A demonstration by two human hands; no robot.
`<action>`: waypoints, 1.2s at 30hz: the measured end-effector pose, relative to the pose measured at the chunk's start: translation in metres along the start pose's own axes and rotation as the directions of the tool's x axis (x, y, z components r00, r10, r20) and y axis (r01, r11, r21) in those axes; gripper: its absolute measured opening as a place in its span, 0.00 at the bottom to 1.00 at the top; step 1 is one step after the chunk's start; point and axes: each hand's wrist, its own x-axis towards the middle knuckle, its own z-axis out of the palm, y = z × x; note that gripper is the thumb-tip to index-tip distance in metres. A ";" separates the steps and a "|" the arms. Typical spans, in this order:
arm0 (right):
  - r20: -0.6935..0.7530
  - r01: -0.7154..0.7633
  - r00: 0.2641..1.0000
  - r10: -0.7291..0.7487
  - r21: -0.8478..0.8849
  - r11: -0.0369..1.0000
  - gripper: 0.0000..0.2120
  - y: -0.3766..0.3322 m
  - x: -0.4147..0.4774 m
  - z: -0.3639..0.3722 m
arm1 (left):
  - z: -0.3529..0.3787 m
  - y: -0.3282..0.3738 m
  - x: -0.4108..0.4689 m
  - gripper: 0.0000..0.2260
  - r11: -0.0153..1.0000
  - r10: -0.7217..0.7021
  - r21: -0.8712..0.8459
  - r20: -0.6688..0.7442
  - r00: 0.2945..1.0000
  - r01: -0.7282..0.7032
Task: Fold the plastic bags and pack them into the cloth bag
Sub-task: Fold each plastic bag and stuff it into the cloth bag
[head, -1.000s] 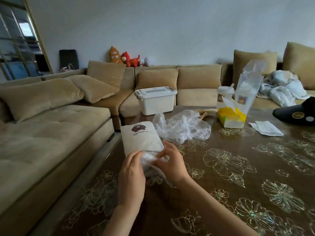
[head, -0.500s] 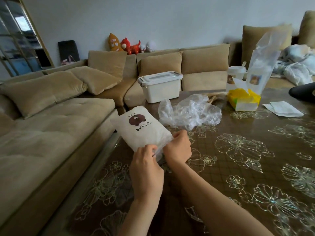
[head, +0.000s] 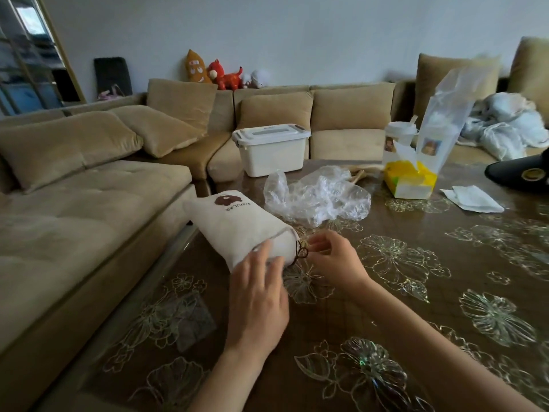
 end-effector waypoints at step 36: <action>-0.110 0.061 0.993 -0.041 0.179 0.982 0.17 0.086 -0.032 -0.181 | 0.044 0.096 0.017 0.33 0.953 0.267 -0.155 0.015 0.964 -0.262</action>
